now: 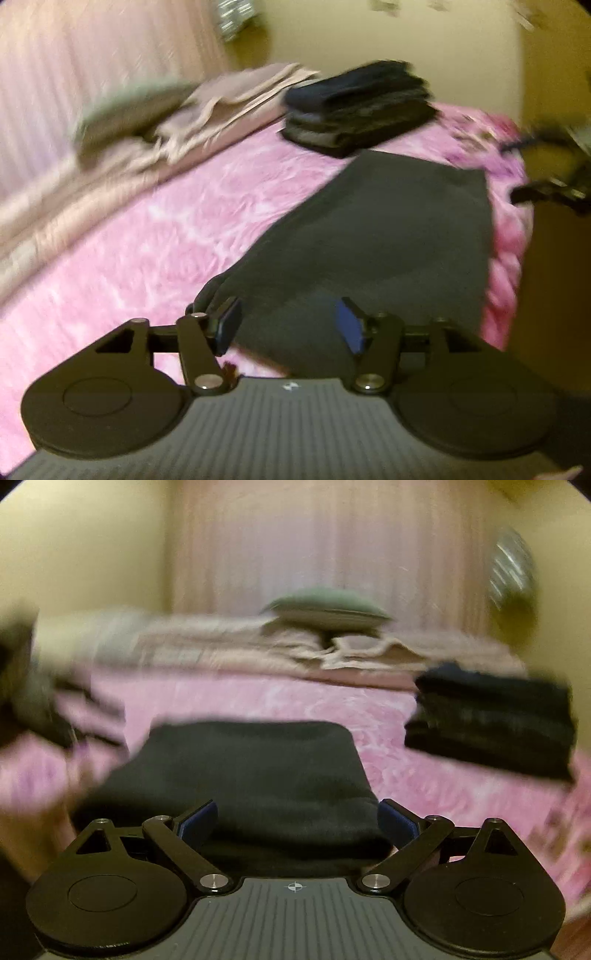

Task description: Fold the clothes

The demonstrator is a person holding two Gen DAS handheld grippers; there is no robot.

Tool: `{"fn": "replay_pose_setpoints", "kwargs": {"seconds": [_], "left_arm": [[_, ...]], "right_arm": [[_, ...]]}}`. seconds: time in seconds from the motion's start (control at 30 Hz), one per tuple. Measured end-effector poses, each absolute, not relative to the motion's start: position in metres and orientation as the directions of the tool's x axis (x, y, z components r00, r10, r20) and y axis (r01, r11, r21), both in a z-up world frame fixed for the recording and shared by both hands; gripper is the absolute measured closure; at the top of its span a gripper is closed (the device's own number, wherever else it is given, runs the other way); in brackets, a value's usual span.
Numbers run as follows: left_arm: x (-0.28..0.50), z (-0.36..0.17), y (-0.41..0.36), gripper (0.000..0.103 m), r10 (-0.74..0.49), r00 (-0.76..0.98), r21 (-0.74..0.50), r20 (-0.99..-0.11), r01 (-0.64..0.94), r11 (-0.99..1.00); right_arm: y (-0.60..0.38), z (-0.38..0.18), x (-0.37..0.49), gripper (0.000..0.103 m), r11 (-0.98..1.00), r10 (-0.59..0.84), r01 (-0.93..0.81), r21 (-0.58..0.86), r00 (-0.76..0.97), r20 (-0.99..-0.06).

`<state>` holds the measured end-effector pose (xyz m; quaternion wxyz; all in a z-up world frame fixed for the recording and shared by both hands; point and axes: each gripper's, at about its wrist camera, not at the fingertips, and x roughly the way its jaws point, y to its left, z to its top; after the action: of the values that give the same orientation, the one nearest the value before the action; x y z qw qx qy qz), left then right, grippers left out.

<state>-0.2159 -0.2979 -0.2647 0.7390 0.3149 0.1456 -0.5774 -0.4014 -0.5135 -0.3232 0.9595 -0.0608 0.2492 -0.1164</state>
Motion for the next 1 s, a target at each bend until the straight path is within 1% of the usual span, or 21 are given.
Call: {"fn": "replay_pose_setpoints", "kwargs": {"seconds": [0.07,0.17,0.23,0.27,0.33,0.37,0.4,0.47,0.5,0.53,0.57,0.6,0.73,0.83,0.9,0.93,0.97,1.0], "left_arm": [[-0.243,-0.27,-0.29,0.045,-0.769,0.292,0.381,-0.568,0.922,0.068],[-0.278,-0.283,-0.283,0.044,-0.777,0.298,0.488,-0.555,0.873,-0.014],[-0.295,-0.292,-0.284,0.044,-0.78,0.307,0.532,-0.545,0.846,-0.038],[-0.299,-0.295,-0.285,0.041,-0.78,0.303,0.532,-0.547,0.845,-0.044],[-0.31,-0.3,-0.29,0.039,-0.782,0.309,0.553,-0.541,0.831,-0.054],[-0.315,-0.303,-0.292,0.039,-0.783,0.313,0.566,-0.537,0.823,-0.058],[-0.32,-0.306,-0.294,0.036,-0.784,0.326,0.586,-0.528,0.808,-0.058],[-0.331,-0.313,-0.301,0.031,-0.782,0.357,0.626,-0.511,0.778,-0.053],[-0.335,-0.317,-0.306,0.031,-0.777,0.373,0.642,-0.506,0.765,-0.051],[-0.339,-0.321,-0.311,0.031,-0.772,0.389,0.658,-0.502,0.751,-0.05],[-0.343,-0.325,-0.317,0.03,-0.767,0.405,0.676,-0.498,0.735,-0.05],[-0.348,-0.329,-0.323,0.028,-0.761,0.422,0.694,-0.493,0.719,-0.051],[-0.364,-0.345,-0.345,0.027,-0.732,0.503,0.775,-0.459,0.629,-0.054],[-0.369,-0.365,-0.361,0.027,-0.685,0.588,0.847,-0.43,0.526,-0.08],[-0.368,-0.371,-0.368,0.027,-0.667,0.63,0.873,-0.398,0.483,-0.065],[-0.366,-0.372,-0.371,0.029,-0.654,0.646,0.879,-0.392,0.474,-0.059],[-0.363,-0.373,-0.374,0.036,-0.64,0.662,0.882,-0.39,0.467,-0.054],[-0.36,-0.372,-0.375,0.048,-0.631,0.669,0.881,-0.393,0.471,-0.05]], "right_arm": [[-0.496,-0.334,-0.397,0.007,0.929,-0.27,0.085,-0.36,0.82,-0.504],[-0.472,-0.355,-0.387,0.007,0.821,-0.289,-0.083,-0.564,0.793,-0.537],[-0.463,-0.371,-0.379,0.009,0.733,-0.302,-0.185,-0.655,0.774,-0.556],[-0.461,-0.378,-0.374,0.01,0.7,-0.307,-0.221,-0.68,0.766,-0.565],[-0.459,-0.389,-0.366,0.012,0.635,-0.316,-0.284,-0.718,0.753,-0.578],[-0.459,-0.392,-0.362,0.012,0.62,-0.316,-0.296,-0.727,0.754,-0.576],[-0.46,-0.394,-0.358,0.013,0.604,-0.315,-0.308,-0.735,0.755,-0.575],[-0.461,-0.399,-0.349,0.023,0.576,-0.313,-0.328,-0.749,0.758,-0.572],[-0.463,-0.402,-0.345,0.04,0.574,-0.309,-0.334,-0.748,0.758,-0.575],[-0.466,-0.403,-0.341,0.052,0.58,-0.305,-0.339,-0.74,0.752,-0.584],[-0.468,-0.402,-0.336,0.056,0.59,-0.301,-0.339,-0.733,0.749,-0.589],[-0.469,-0.398,-0.334,0.065,0.605,-0.298,-0.33,-0.725,0.75,-0.59],[-0.478,-0.371,-0.326,0.069,0.694,-0.272,-0.274,-0.665,0.756,-0.596],[-0.482,-0.347,-0.321,0.07,0.758,-0.245,-0.234,-0.609,0.763,-0.598],[-0.482,-0.338,-0.317,0.07,0.777,-0.237,-0.222,-0.59,0.765,-0.599],[-0.481,-0.336,-0.315,0.07,0.781,-0.235,-0.219,-0.585,0.765,-0.6],[-0.48,-0.336,-0.315,0.07,0.785,-0.232,-0.219,-0.58,0.764,-0.603],[-0.478,-0.338,-0.316,0.069,0.782,-0.234,-0.221,-0.582,0.763,-0.603]]}}
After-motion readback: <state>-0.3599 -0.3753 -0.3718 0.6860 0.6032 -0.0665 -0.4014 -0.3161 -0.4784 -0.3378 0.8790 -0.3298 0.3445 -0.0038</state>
